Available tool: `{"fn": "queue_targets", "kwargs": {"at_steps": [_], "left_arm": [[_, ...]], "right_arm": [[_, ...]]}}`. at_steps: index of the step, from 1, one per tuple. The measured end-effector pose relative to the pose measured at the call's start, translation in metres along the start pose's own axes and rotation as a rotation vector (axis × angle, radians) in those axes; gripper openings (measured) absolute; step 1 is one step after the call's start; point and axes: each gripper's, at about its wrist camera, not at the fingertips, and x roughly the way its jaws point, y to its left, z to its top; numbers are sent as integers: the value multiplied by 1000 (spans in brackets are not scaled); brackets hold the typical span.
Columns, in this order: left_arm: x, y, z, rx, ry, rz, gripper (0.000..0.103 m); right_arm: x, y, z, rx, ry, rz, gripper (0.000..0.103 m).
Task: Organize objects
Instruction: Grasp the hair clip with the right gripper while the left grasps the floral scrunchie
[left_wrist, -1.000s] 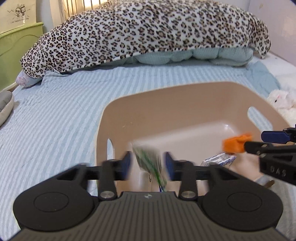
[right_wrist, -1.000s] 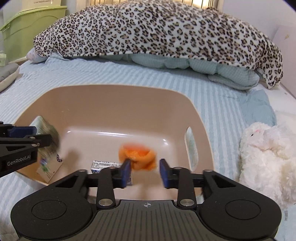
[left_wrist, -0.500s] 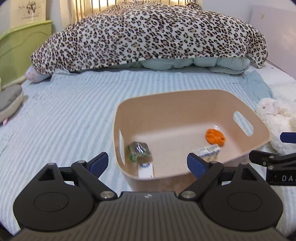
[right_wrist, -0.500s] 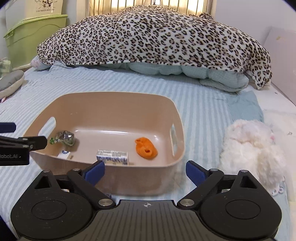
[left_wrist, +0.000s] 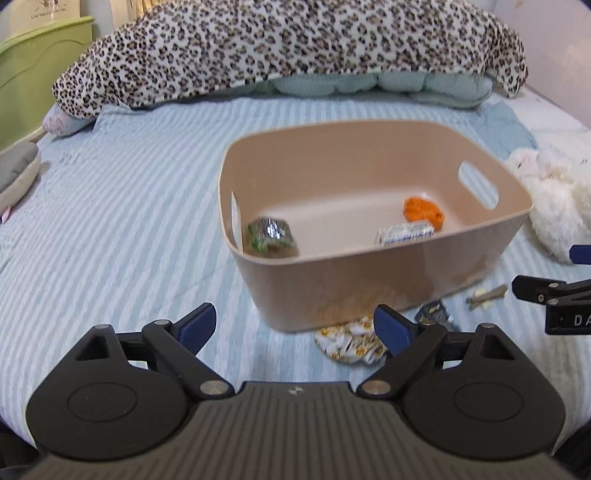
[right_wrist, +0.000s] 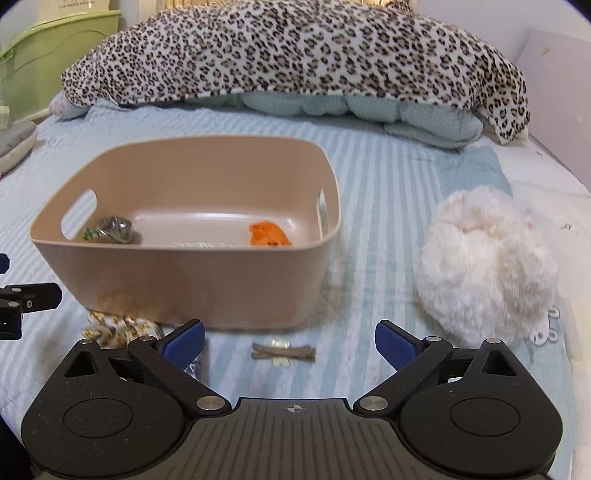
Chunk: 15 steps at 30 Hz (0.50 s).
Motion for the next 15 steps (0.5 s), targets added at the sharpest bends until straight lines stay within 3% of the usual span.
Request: {"fn": "queue_targets", "kwargs": {"at_steps": [5,15], "left_arm": [[24,3,-9,-26,77,-35,92],[67,3,-16,-64,155,-56,92]], "right_arm": [[20,1,-12,-3,57,-10,100],[71,-5,-26,3,145,-32,100]]}}
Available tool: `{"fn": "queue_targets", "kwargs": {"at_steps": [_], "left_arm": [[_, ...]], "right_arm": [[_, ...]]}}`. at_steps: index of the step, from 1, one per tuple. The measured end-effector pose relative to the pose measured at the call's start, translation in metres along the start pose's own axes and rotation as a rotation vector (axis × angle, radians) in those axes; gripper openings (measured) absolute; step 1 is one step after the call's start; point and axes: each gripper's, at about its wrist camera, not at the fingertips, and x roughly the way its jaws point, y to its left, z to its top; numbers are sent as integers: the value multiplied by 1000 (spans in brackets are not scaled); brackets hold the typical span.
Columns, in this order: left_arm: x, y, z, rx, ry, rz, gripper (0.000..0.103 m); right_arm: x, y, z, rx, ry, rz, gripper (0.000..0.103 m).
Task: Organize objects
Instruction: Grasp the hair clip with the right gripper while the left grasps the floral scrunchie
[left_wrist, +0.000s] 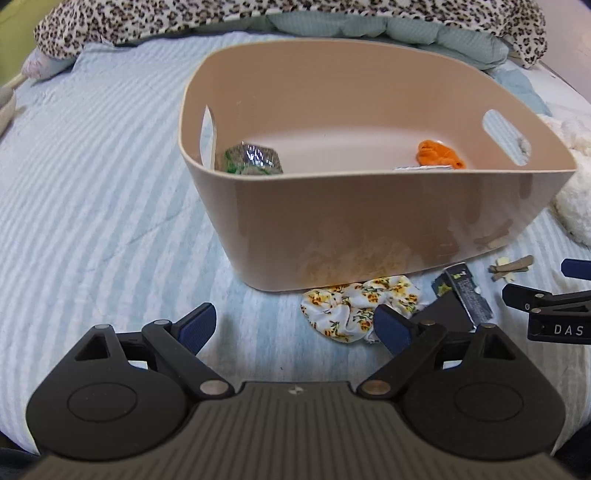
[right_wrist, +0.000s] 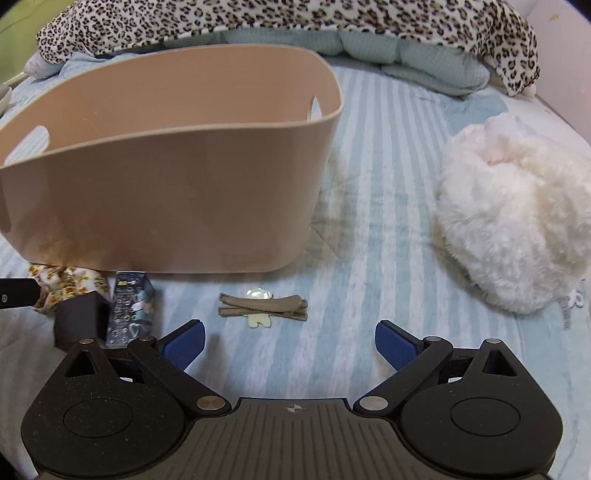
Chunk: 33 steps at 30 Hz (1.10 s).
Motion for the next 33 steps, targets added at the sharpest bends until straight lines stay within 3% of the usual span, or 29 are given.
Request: {"fn": "queue_targets", "kwargs": {"at_steps": [12,17,20,21,25,33], "left_arm": [[27,11,5,-67,23,-55,90],[24,11,4,-71,25,-75,58],[20,6,0,-57,35,-83,33],[19,5,-2,-46,32,-76,21],[15,5,-6,-36,19,-63,11],[-1,16,-14,-64,16,-77,8]], "right_arm": [[29,2,7,26,-21,11,99],[28,4,5,28,-36,28,77],[23,10,4,6,-44,45,56],[22,12,3,0,-47,48,56],[19,17,0,-18,-63,32,56],[-2,10,-3,26,-73,49,56]]}}
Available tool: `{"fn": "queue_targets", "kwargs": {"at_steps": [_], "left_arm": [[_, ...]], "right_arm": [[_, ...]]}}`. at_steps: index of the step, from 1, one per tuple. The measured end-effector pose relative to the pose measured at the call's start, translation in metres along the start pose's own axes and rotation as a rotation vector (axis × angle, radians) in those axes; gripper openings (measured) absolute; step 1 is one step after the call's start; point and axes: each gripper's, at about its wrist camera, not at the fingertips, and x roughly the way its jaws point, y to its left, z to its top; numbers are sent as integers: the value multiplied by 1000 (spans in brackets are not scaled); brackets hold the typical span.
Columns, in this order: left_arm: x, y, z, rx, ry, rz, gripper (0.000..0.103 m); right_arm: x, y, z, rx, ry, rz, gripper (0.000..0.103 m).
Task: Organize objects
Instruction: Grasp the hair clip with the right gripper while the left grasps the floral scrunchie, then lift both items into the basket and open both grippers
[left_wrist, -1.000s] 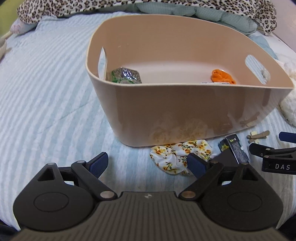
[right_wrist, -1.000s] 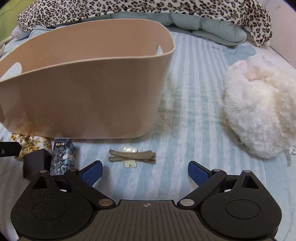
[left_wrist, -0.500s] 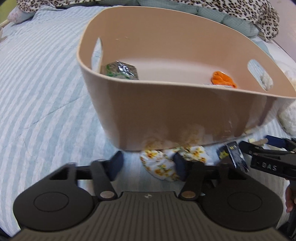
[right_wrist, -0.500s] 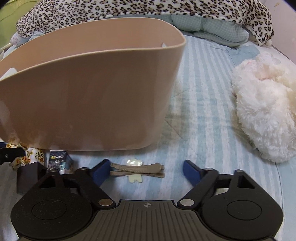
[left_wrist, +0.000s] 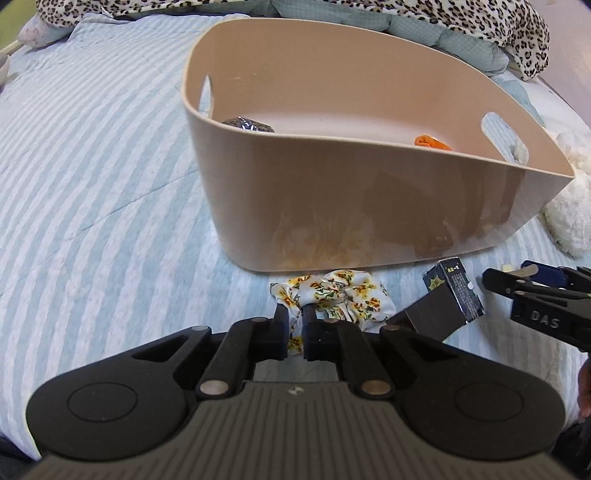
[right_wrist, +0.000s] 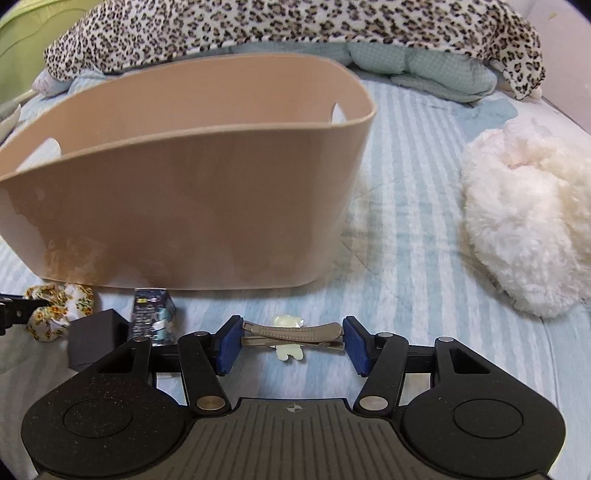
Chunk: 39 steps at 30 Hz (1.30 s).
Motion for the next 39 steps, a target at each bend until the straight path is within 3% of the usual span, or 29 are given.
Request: {"fn": "queue_targets", "kwargs": {"at_steps": [6,20,29,39], "left_arm": [[-24,6,-9,15,-28,-1,7],[-95,-12,-3,63,-211,-31,7],[-129,-18,17,81,-324,-15,7],[-125,-25,56,90,-394,36,7]], "right_arm": [[-26,0,-6,28,-24,18,56],[-94,-5,-2,18,-167,52,56],[-138,-3,25,29,-330,90,56],[-141,3,72,25,-412,104,56]]}}
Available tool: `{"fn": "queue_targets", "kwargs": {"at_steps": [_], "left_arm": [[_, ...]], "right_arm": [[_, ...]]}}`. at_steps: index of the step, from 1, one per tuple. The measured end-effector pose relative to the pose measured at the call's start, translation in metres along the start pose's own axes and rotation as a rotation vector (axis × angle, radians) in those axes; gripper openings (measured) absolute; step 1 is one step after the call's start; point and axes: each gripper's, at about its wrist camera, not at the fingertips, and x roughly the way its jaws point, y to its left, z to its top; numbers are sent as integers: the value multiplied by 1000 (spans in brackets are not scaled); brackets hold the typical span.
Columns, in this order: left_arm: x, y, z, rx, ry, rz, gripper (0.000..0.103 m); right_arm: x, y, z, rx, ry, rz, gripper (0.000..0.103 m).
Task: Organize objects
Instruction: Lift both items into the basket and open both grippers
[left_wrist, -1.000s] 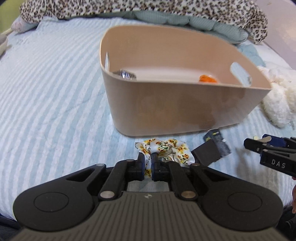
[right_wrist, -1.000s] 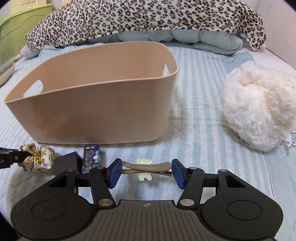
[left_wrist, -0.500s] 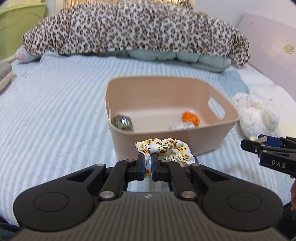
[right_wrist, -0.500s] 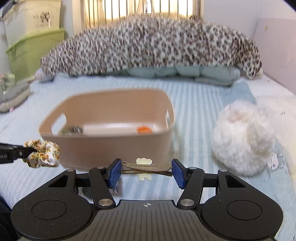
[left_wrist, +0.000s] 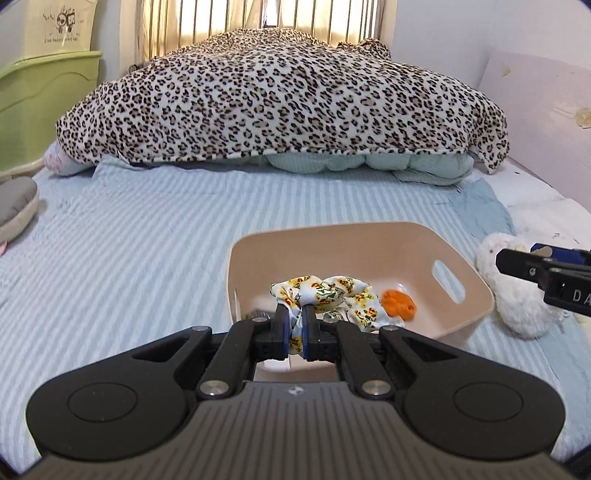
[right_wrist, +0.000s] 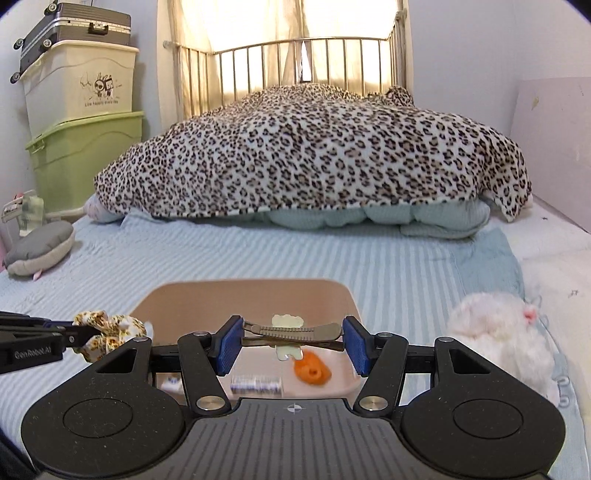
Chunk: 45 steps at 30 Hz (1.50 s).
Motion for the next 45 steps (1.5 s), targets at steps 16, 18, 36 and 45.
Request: {"fn": "queue_targets", "kwargs": {"at_steps": [16,18,36,45], "left_arm": [[98,-22,15,67,107,99,7],[111,-21,11,73,146,91,7],[107,-10,2,107,193,93,59],[55,-10,5,114,163,87,72]], "right_arm": [[79,18,3,-35,82,-14,56],[92,19,0,-40,112,-20,56],[110,30,-20,-71,215,-24,72],[56,24,-19,-58,173,-30,87]]}}
